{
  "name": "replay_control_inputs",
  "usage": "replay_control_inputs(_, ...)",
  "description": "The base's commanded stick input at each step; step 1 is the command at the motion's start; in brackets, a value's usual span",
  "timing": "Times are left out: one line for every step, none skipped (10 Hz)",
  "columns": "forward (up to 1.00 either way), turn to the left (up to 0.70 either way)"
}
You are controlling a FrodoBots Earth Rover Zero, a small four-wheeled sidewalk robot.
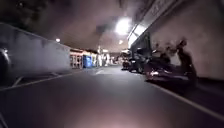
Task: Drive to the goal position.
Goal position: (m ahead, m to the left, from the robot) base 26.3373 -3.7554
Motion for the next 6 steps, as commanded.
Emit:
replay_control_inputs(0.45,0.0)
replay_control_inputs(0.45,0.0)
replay_control_inputs(0.45,0.0)
replay_control_inputs(0.45,0.0)
replay_control_inputs(0.45,0.0)
replay_control_inputs(0.45,0.0)
